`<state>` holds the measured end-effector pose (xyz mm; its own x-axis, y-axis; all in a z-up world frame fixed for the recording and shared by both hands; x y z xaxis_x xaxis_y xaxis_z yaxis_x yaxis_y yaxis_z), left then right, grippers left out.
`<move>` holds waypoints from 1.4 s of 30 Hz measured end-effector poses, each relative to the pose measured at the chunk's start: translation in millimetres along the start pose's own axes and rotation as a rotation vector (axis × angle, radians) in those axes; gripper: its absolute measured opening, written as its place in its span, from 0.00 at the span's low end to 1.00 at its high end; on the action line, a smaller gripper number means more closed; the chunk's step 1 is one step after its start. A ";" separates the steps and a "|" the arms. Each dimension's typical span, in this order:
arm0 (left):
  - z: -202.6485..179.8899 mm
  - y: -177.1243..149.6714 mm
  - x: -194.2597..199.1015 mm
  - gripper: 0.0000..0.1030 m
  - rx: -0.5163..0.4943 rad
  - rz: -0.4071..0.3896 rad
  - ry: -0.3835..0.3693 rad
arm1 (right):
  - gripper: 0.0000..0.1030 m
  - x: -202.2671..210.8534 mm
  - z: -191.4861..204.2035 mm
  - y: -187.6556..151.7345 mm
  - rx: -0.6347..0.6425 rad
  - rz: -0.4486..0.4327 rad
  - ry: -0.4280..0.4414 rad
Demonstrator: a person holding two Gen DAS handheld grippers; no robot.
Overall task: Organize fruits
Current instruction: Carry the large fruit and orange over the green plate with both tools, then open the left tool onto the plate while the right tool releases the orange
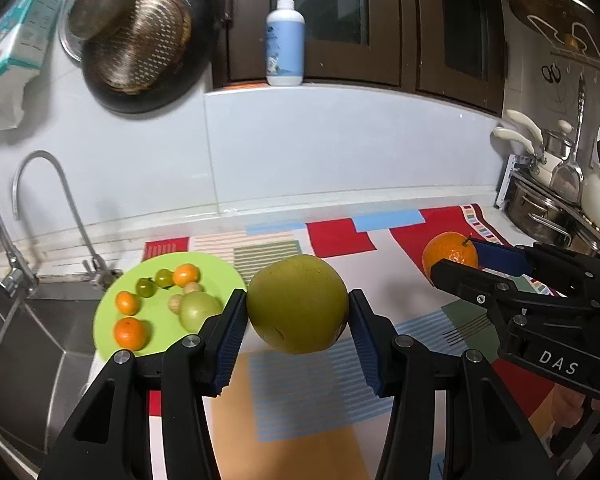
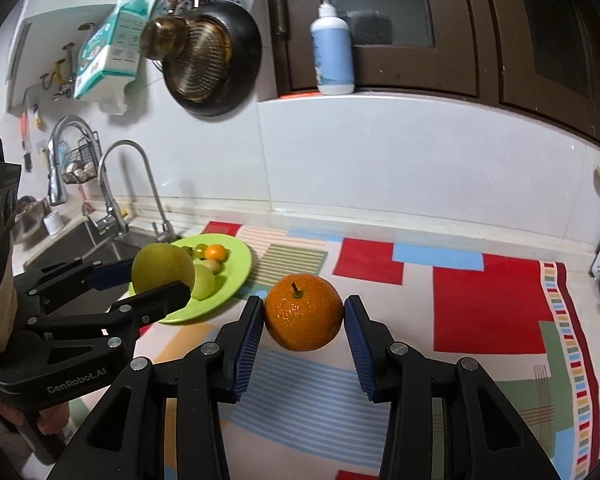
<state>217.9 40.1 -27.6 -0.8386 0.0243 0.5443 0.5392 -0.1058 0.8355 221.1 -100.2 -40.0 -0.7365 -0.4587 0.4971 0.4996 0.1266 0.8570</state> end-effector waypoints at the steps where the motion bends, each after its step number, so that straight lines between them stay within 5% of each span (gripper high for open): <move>1: 2.7 -0.7 3.0 0.49 0.001 -0.003 0.005 | 0.41 0.9 3.2 0.1 0.001 -0.004 0.003; 19: 86.4 -11.4 24.7 0.49 0.029 -0.025 0.078 | 0.41 -25.6 79.0 13.4 0.023 -0.027 0.071; 42: 166.9 -8.3 -49.9 0.49 -0.012 0.021 0.097 | 0.41 -134.5 127.4 30.9 0.027 0.063 0.113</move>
<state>268.3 205.7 -49.1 -0.8312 -0.0748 0.5509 0.5559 -0.1175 0.8229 277.5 77.5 -63.1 -0.6476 -0.5450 0.5326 0.5292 0.1813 0.8289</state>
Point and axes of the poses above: each gripper's, at about its wrist camera, not at the fingertips, and x roughly against the way its jaws point, z to its left, y to its top, the point moved 3 cm from there along -x, roughly the way its jaws point, and after that the axes turned 8 degrees about y, right-handed, at the moved point
